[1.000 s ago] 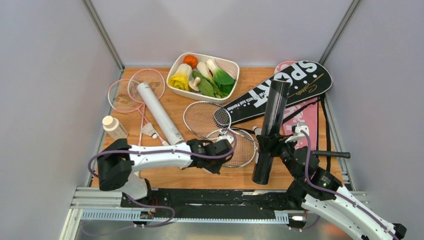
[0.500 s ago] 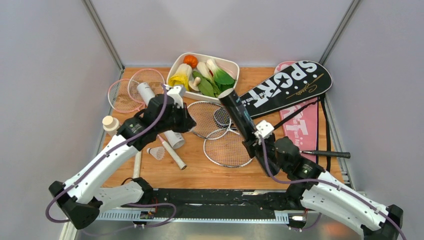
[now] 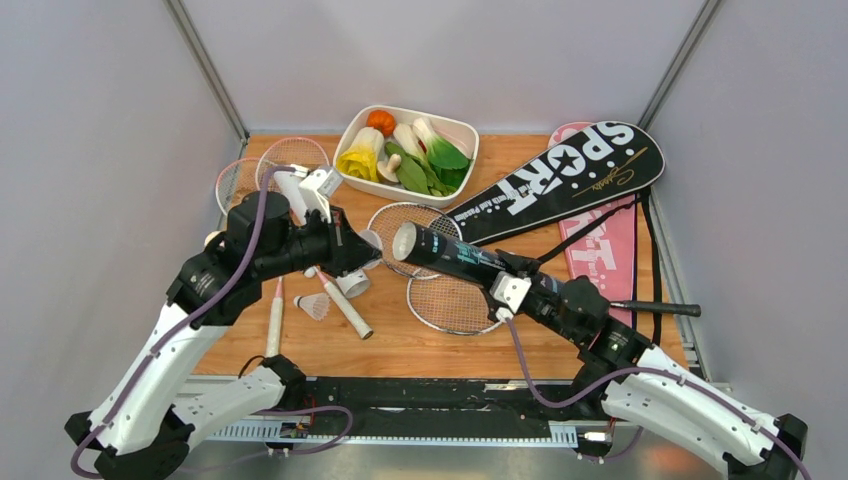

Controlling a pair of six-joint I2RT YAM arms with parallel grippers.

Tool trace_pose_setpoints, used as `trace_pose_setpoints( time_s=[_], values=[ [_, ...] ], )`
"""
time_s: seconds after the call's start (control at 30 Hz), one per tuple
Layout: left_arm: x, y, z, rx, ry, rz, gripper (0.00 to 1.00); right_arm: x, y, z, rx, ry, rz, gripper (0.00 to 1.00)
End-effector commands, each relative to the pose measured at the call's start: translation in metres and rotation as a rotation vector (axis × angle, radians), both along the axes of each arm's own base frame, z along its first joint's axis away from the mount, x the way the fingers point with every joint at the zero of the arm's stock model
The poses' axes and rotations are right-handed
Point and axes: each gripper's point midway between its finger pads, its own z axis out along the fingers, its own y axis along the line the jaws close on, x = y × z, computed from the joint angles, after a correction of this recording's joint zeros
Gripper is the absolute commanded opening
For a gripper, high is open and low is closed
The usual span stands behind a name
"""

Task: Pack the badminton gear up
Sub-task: Close the lid on the shuttle tube.

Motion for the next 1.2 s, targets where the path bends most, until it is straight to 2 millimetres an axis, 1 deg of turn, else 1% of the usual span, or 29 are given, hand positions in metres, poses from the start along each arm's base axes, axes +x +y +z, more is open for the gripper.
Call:
trace_pose_setpoints(
  time_s=[0.0,0.17,0.4,0.63,0.77,0.9,1.1,1.17],
  values=[
    [-0.031,0.001,0.021,-0.064,-0.032,-0.116,0.00,-0.003,0.014,0.032,-0.026,-0.219,0.113,0.54],
    [-0.053,0.003,0.032,-0.109,-0.052,-0.185,0.00,-0.002,0.015,0.031,-0.060,-0.247,0.124,0.54],
    [-0.068,-0.006,0.029,-0.171,-0.026,-0.283,0.00,-0.006,0.021,0.039,-0.061,-0.269,0.167,0.54],
    [-0.076,-0.014,0.034,-0.220,-0.020,-0.345,0.00,-0.011,0.027,0.046,-0.049,-0.281,0.205,0.54],
    [-0.076,-0.017,0.032,-0.234,-0.013,-0.362,0.00,-0.011,0.030,0.046,-0.054,-0.284,0.217,0.54],
    [-0.075,-0.019,0.028,-0.231,-0.002,-0.364,0.00,-0.011,0.030,0.053,-0.032,-0.303,0.214,0.54],
    [-0.075,-0.018,0.028,-0.230,-0.002,-0.360,0.00,-0.011,0.029,0.050,-0.028,-0.299,0.208,0.54],
    [-0.074,-0.018,0.027,-0.229,-0.001,-0.359,0.00,-0.013,0.029,0.052,-0.021,-0.301,0.214,0.54]
  ],
)
